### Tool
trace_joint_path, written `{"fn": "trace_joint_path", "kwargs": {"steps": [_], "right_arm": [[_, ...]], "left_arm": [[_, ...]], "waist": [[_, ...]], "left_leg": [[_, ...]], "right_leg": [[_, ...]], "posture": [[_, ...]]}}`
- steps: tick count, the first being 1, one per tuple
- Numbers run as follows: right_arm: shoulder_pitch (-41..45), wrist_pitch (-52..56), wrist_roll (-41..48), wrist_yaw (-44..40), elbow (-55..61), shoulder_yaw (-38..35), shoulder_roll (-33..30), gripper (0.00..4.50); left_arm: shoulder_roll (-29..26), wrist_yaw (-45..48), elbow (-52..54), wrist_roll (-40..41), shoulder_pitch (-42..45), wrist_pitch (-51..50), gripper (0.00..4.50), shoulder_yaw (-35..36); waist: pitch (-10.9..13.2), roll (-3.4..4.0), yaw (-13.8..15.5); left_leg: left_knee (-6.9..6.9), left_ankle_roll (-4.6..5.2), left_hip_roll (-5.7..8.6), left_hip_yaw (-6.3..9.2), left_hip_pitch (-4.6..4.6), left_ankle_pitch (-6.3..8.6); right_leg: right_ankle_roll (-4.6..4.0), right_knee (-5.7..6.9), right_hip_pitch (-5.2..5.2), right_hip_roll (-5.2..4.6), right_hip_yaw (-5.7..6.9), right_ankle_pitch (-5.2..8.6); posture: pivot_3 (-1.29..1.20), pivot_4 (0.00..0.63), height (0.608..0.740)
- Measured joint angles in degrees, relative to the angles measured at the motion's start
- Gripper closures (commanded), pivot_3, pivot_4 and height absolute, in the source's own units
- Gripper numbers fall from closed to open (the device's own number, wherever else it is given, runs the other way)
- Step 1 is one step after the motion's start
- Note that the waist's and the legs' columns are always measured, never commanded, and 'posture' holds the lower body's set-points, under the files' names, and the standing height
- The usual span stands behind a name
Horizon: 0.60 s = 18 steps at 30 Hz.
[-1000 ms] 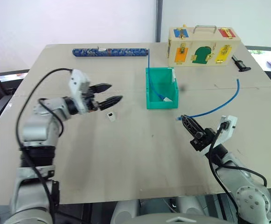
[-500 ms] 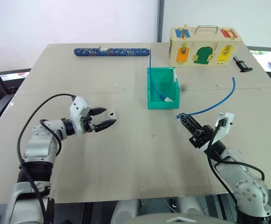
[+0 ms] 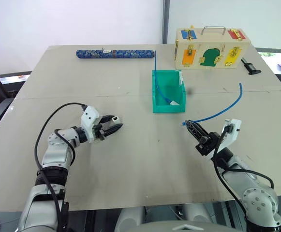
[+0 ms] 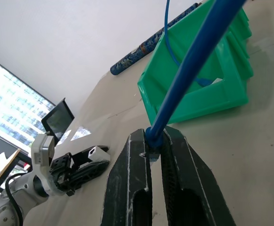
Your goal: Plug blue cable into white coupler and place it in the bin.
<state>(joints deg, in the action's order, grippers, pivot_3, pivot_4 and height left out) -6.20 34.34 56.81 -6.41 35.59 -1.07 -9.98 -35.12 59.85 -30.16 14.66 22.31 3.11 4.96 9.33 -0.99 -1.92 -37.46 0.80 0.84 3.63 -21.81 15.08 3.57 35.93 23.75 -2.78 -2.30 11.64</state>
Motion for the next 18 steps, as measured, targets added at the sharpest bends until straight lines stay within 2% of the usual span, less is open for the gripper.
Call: {"fn": "trace_joint_path", "kwargs": {"steps": [1,3,9,15,18], "right_arm": [[-0.18,0.0,-0.01,0.05,0.18,0.0,-0.23,4.5],[-0.22,0.0,-0.04,0.06,0.23,-0.01,-0.41,4.5],[0.09,-0.05,-1.99,-1.59,0.31,-0.3,-4.31,4.5],[3.22,0.51,-1.9,-6.01,0.28,-7.46,-14.73,4.5],[4.42,1.61,-2.28,-10.13,0.27,-8.43,-19.81,4.5]], "left_arm": [[0.05,0.12,-0.25,0.02,0.03,0.39,3.7,0.0],[0.11,0.37,-0.43,0.08,0.04,0.86,4.14,0.0],[1.11,4.74,3.11,0.68,-0.94,0.83,4.11,-1.69],[5.05,7.4,14.82,1.63,-1.29,-4.78,4.11,-7.77],[7.59,7.43,16.82,1.25,1.01,-7.4,4.11,-11.45]], "waist": [[0.0,0.0,-0.01],[0.0,0.0,-0.03],[0.0,-0.01,0.04],[0.0,0.0,0.29],[-0.01,-0.02,0.37]], "left_leg": [[0.0,0.0,0.0,0.0,0.0,0.0],[0.0,0.0,0.0,-0.01,0.0,0.0],[-0.02,0.0,0.01,-0.03,-0.04,0.0],[-0.06,0.01,0.04,-0.07,-0.03,0.0],[-0.06,0.01,0.08,-0.19,-0.03,0.0]], "right_leg": [[0.0,0.0,0.0,0.0,0.0,0.0],[0.0,0.0,0.0,0.0,0.0,0.0],[0.0,-0.01,-0.01,-0.03,-0.01,0.0],[0.01,-0.01,-0.04,-0.04,-0.01,0.0],[0.0,-0.01,-0.08,0.06,0.05,0.0]], "posture": [[0.0,0.15,0.74],[0.0,0.15,0.74],[0.0,0.15,0.74],[0.0,0.15,0.74],[0.0,0.15,0.74]]}}
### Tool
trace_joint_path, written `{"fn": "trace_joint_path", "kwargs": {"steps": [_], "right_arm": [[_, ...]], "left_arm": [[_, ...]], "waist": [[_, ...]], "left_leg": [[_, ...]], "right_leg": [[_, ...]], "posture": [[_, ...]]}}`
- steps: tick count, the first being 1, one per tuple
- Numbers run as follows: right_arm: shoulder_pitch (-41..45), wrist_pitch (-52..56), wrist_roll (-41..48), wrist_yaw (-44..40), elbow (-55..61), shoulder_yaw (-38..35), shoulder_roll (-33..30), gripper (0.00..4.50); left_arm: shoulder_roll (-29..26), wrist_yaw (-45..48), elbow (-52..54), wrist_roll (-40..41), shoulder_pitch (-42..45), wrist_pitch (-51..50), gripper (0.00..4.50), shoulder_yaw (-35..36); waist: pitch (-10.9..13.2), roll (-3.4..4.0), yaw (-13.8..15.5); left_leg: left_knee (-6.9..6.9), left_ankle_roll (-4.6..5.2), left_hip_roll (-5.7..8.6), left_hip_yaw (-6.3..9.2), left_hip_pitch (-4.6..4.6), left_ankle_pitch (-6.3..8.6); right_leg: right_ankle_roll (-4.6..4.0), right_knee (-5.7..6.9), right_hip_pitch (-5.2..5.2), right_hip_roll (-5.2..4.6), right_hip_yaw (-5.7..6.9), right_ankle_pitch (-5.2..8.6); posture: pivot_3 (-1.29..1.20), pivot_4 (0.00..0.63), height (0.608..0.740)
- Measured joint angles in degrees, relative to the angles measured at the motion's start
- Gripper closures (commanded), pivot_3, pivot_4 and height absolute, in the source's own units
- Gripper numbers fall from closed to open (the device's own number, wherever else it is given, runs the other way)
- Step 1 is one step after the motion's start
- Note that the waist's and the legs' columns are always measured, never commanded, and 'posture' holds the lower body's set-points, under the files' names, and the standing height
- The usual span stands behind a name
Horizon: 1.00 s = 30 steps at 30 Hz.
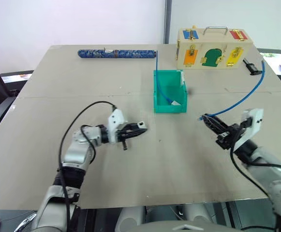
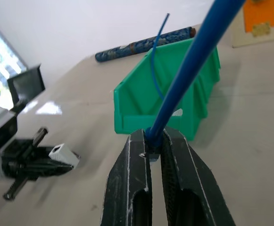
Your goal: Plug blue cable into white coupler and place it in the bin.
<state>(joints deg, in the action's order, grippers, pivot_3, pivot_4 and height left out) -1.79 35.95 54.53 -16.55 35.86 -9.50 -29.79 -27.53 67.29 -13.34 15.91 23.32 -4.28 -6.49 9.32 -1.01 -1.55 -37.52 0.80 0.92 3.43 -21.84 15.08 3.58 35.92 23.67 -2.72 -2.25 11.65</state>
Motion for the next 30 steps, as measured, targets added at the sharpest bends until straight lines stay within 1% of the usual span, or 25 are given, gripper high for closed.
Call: {"fn": "trace_joint_path", "kwargs": {"steps": [4,6,10,15,21,30], "right_arm": [[3.24,1.07,-4.03,-4.73,-0.47,4.34,-4.56,4.5],[7.31,1.32,-7.28,-7.13,-1.61,7.98,-5.39,4.5],[15.57,1.58,-13.4,-12.29,-5.37,14.12,-8.02,4.5],[23.45,1.2,-21.04,-19.84,-12.25,21.4,-9.11,4.5],[27.15,-1.3,-28.18,-26.57,-18.38,27.13,-8.54,4.5],[28.22,-4.25,-34.03,-31.8,-19.71,28.75,-7.99,4.5]], "left_arm": [[2.91,0.05,-0.4,-1.48,4.12,-1.63,4.11,-4.28],[4.71,0.14,-2.61,-3.34,6.66,-1.34,4.11,-6.61],[6.97,1.32,-8.84,-6.75,9.69,1.59,4.11,-10.09],[8.6,2.57,-14.2,-9.3,12.03,5.73,4.11,-12.19],[9.2,2.59,-14.89,-10.38,12.39,6.68,4.11,-12.25],[9.16,2.5,-14.48,-11.83,12.36,7.14,4.11,-12.29]], "waist": [[0.0,0.01,-0.39],[0.0,0.0,-0.51],[0.01,-0.01,-0.45],[0.02,-0.03,-0.34],[0.02,-0.03,-0.07],[0.0,-0.02,0.21]], "left_leg": [[0.0,0.0,0.04,-0.04,0.01,0.0],[-0.03,0.0,0.06,-0.07,0.03,0.0],[-0.06,0.0,0.14,-0.01,-0.03,0.0],[-0.06,0.0,0.17,0.02,-0.09,0.0],[-0.07,0.0,0.22,0.07,-0.1,0.0],[-0.08,0.0,0.22,0.1,-0.05,0.0]], "right_leg": [[0.0,0.02,0.0,0.06,-0.03,0.0],[0.0,0.02,-0.02,0.06,-0.04,-0.01],[0.0,-0.02,-0.03,0.03,-0.02,-0.01],[0.0,-0.04,0.01,0.0,0.01,0.0],[0.0,-0.02,0.02,-0.05,0.05,-0.01],[0.0,0.03,0.0,-0.05,0.07,-0.01]], "posture": [[0.0,0.15,0.74],[0.0,0.15,0.74],[0.0,0.15,0.74],[0.0,0.15,0.74],[0.0,0.15,0.74],[0.0,0.15,0.74]]}}
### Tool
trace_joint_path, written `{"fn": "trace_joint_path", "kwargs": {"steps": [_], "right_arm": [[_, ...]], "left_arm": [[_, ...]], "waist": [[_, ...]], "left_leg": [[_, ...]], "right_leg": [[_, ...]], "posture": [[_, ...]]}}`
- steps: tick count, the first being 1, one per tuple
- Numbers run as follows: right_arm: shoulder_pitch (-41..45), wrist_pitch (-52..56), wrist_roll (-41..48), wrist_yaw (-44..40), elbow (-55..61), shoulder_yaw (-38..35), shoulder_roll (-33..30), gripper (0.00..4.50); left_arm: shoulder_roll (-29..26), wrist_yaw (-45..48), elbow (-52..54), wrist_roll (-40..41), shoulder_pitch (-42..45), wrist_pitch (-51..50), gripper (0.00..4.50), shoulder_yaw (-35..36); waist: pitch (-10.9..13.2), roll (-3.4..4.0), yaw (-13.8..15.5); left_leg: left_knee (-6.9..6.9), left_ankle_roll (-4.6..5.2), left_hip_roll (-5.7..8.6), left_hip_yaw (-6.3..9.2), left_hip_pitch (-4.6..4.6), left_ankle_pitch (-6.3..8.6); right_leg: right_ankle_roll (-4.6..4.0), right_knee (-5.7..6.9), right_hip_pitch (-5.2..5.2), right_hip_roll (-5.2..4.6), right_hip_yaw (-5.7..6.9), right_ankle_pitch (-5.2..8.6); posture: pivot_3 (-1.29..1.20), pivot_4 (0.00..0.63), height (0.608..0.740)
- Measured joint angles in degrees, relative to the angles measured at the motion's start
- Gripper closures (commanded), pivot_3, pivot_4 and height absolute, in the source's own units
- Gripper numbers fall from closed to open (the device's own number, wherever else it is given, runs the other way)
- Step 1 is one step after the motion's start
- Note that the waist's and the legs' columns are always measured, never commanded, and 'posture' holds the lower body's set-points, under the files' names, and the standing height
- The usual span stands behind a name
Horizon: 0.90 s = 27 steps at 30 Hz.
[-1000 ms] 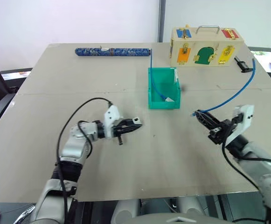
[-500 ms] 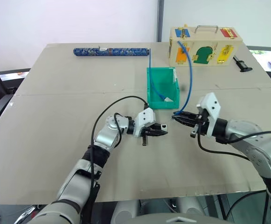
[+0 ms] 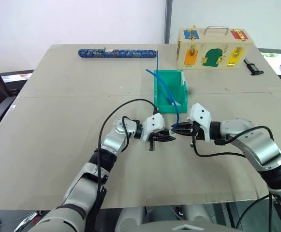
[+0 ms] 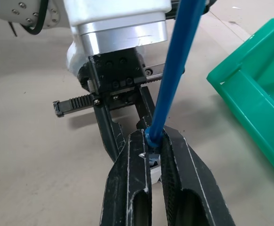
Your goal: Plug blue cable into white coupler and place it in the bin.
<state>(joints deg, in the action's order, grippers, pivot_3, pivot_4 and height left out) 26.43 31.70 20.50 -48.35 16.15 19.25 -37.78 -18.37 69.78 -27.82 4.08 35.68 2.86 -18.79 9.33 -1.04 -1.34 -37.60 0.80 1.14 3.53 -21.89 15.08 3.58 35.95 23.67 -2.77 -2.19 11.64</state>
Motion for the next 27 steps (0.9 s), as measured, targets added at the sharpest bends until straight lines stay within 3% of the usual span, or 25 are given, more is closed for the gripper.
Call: {"fn": "trace_joint_path", "kwargs": {"steps": [17,27], "right_arm": [[9.08,-0.61,-5.13,-14.12,-7.52,3.45,-0.86,4.5],[11.21,-0.37,-7.28,-16.97,-8.98,4.75,-0.95,4.5]], "left_arm": [[-0.09,0.08,0.07,-1.36,0.21,0.91,4.11,-0.41],[-0.09,0.16,0.38,-1.62,0.2,1.01,4.11,-0.57]], "waist": [[-0.04,-0.01,0.14],[-0.05,0.0,0.23]], "left_leg": [[0.0,0.0,-0.01,0.01,0.09,0.0],[0.0,0.0,-0.01,0.02,0.09,0.0]], "right_leg": [[-0.01,0.0,-0.09,0.0,0.01,0.0],[-0.01,0.01,-0.09,0.0,0.03,0.0]], "posture": [[0.0,0.15,0.74],[0.0,0.15,0.74]]}}
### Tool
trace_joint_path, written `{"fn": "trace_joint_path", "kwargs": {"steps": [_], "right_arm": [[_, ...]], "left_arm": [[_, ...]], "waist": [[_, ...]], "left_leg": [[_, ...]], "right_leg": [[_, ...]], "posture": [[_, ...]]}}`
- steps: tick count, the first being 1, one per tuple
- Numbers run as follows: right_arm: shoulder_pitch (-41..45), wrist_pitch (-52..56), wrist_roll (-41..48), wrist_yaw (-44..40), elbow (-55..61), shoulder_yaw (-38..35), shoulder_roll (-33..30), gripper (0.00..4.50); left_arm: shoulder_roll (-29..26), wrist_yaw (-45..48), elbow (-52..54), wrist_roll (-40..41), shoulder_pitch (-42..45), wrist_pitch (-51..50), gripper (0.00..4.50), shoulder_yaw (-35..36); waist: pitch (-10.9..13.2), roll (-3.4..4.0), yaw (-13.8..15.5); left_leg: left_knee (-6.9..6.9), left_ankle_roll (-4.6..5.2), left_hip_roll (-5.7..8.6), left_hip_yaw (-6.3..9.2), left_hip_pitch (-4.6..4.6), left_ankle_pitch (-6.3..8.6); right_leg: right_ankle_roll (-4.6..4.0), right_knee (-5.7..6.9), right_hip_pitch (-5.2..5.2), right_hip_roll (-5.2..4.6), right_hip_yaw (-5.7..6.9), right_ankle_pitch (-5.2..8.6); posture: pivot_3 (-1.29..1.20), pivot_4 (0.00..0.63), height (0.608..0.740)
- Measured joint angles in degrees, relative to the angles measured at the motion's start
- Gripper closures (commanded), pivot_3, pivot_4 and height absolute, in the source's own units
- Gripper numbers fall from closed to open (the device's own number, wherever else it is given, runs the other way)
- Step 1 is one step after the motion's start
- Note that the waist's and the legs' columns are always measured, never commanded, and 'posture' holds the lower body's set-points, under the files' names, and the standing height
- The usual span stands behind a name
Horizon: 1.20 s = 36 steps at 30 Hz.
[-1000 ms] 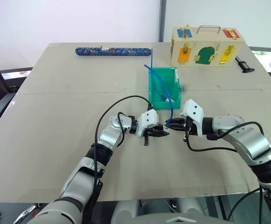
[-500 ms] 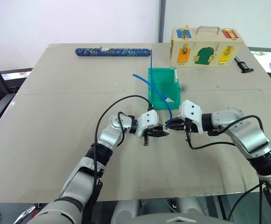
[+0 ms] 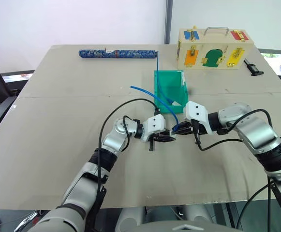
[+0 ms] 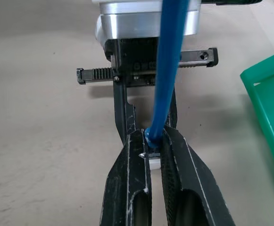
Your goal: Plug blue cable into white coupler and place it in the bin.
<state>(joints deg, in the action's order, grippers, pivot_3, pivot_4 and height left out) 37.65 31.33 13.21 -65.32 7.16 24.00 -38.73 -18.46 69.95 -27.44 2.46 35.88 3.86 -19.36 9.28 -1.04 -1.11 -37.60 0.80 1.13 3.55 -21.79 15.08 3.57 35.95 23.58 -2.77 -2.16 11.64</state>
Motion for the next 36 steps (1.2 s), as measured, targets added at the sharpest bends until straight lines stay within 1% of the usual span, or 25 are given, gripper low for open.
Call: {"fn": "trace_joint_path", "kwargs": {"steps": [9,20,23,27,29,30,31,32,34,36], "right_arm": [[0.83,-0.04,-1.81,-0.46,-3.07,0.72,2.69,4.5],[-0.94,-1.39,-4.13,0.67,-3.71,0.07,5.68,4.5],[-3.5,-3.09,-3.87,2.87,-4.04,-2.39,7.28,3.45],[-7.09,-2.45,-0.95,6.19,-0.28,-7.91,7.88,1.56],[-9.57,-1.4,1.85,8.7,6.39,-13.61,7.59,0.47],[-10.94,-0.98,3.06,9.85,9.21,-15.94,7.41,0.15],[-12.51,-0.48,4.01,11.07,11.98,-18.22,7.36,0.05],[-13.87,-0.25,4.72,12.03,13.99,-19.86,7.34,0.05],[-20.55,1.13,7.38,15.38,22.21,-25.3,6.89,0.05],[-24.63,1.8,8.13,17.32,26.04,-27.46,6.81,0.05]], "left_arm": [[-0.34,-0.27,0.6,-0.1,-0.34,-0.33,4.11,-0.03],[-1.25,-1.02,3.04,-0.11,-2.4,-2.35,4.11,0.48],[-1.07,-1.15,3.39,-0.09,-2.36,-2.98,4.11,0.64],[-0.68,-1.25,4.88,0.34,-3.11,-4.27,4.11,0.71],[-1.44,-1.12,6.92,0.94,-3.95,-6.01,4.11,0.78],[-2.05,-1.12,7.74,1.32,-4.34,-6.81,4.11,0.91],[-2.54,-1.17,8.75,1.72,-4.67,-7.83,4.11,1.19],[-2.87,-1.21,9.47,2.17,-4.86,-8.68,4.11,1.5],[-4.51,-1.75,14.03,4.98,-5.51,-14.23,4.11,4.2],[-4.76,-2.99,17.19,7.04,-5.54,-18.45,4.11,6.1]], "waist": [[-0.15,-0.06,-0.1],[-0.77,-0.08,-1.13],[-0.77,-0.08,-1.19],[-0.66,0.0,-0.85],[-0.66,0.0,-0.79],[-0.66,0.0,-0.75],[-0.65,0.0,-0.71],[-0.65,0.0,-0.65],[-0.64,0.02,-0.4],[-0.64,0.02,-0.12]], "left_leg": [[0.0,0.0,-0.02,0.01,0.05,0.0],[0.0,0.0,-0.05,0.13,0.1,0.0],[0.0,0.0,-0.06,0.13,0.1,0.0],[0.0,0.0,0.03,0.21,-0.02,0.0],[0.0,0.0,0.03,0.31,-0.1,0.0],[0.01,0.0,0.03,0.36,-0.12,0.0],[0.03,-0.01,0.03,0.4,-0.15,0.0],[0.04,-0.01,0.03,0.43,-0.17,0.0],[0.05,-0.01,0.03,0.53,-0.2,0.0],[0.04,0.0,0.02,0.54,-0.2,0.0]], "right_leg": [[-0.01,0.04,-0.01,0.01,0.0,0.0],[-0.01,0.06,-0.03,0.03,-0.01,0.0],[-0.01,0.1,-0.02,0.03,-0.02,0.0],[0.0,0.08,0.06,-0.05,-0.04,-0.01],[0.0,0.04,0.1,-0.06,-0.01,0.0],[0.0,0.03,0.12,-0.06,0.02,0.0],[0.0,0.02,0.13,-0.05,0.04,0.0],[0.0,0.02,0.14,-0.05,0.07,0.0],[0.0,0.0,0.15,-0.06,0.15,0.0],[0.0,0.01,0.14,-0.06,0.15,0.0]], "posture": [[0.0,0.15,0.74],[0.0,0.15,0.74],[0.0,0.15,0.74],[0.0,0.15,0.74],[0.0,0.15,0.74],[0.0,0.15,0.74],[0.0,0.15,0.74],[0.0,0.15,0.74],[0.0,0.15,0.74],[0.0,0.15,0.74]]}}
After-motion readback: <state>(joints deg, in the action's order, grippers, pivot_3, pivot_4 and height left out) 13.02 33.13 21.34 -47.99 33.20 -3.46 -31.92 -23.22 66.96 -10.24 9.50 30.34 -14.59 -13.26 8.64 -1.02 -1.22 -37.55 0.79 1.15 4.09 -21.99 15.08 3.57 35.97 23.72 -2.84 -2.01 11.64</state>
